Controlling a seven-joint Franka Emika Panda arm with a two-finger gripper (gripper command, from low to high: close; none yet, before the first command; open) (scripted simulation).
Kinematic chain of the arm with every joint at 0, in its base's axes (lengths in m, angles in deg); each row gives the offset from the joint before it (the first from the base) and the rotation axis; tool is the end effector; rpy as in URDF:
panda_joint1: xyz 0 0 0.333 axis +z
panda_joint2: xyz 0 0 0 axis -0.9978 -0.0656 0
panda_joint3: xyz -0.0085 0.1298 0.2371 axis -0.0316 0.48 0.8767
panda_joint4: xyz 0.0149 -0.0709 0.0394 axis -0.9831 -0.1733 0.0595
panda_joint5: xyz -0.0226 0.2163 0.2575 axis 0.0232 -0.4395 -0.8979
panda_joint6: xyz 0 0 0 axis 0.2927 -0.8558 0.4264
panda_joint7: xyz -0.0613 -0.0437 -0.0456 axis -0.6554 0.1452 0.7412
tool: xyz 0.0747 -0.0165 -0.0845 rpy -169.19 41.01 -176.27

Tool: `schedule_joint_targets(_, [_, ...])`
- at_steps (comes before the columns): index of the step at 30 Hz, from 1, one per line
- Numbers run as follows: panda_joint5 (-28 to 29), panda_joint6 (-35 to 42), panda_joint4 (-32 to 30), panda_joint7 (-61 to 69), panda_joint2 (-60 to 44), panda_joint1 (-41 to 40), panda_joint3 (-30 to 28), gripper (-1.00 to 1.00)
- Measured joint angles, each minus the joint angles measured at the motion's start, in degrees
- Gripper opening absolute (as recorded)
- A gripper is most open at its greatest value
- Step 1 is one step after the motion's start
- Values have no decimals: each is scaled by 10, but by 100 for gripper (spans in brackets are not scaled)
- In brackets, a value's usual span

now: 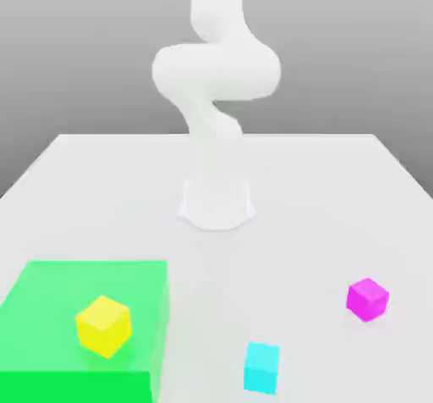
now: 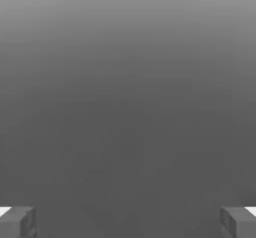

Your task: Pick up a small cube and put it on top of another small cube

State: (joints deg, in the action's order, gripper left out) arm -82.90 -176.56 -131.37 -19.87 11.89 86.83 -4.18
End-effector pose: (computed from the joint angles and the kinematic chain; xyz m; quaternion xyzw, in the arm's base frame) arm 0.3581 0.0272 0.6270 -0.8695 0.3458 -0.3277 0.1307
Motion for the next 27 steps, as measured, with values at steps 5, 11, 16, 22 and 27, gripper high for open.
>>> schedule_joint_targets(5, [15, -60, -46, -30, -107, 15, 60, 0])
schedule_joint_targets(11, [40, -129, -100, -70, -231, 38, 125, 0])
schedule_joint_targets(16, [66, -186, -145, -106, -336, 63, 172, 0])
schedule_joint_targets(22, [87, -256, -199, -144, -460, 126, 204, 0])
schedule_joint_targets(27, [167, -319, -190, -208, -552, 180, 142, 0])
